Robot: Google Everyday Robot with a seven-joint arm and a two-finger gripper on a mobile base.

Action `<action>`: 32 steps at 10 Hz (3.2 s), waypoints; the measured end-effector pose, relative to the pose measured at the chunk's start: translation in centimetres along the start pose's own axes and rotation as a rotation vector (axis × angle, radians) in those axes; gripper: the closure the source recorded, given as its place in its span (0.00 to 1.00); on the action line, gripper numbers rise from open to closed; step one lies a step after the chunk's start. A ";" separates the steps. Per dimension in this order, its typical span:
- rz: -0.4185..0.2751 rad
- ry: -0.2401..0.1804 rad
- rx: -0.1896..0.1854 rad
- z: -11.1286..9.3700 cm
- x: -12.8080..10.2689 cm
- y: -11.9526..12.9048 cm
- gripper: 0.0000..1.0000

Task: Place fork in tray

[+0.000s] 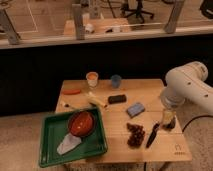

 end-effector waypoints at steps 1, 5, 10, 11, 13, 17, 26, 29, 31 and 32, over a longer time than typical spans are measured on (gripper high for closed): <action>0.000 0.000 0.000 0.0 0.0 0.0 0.20; 0.000 0.000 0.000 0.0 0.0 0.0 0.20; 0.000 0.000 0.000 0.0 0.0 0.0 0.20; 0.000 0.000 0.000 0.0 0.0 0.0 0.20; 0.000 0.000 0.000 0.0 0.0 0.0 0.20; 0.000 0.000 0.000 0.0 0.0 0.0 0.20; -0.284 -0.206 0.085 -2.3 -14.6 -6.9 0.20; -0.396 -0.261 0.107 -3.3 -20.4 -7.1 0.20; -0.392 -0.253 0.109 -3.2 -19.9 -7.2 0.20; -0.396 -0.257 0.108 -3.2 -20.2 -7.1 0.20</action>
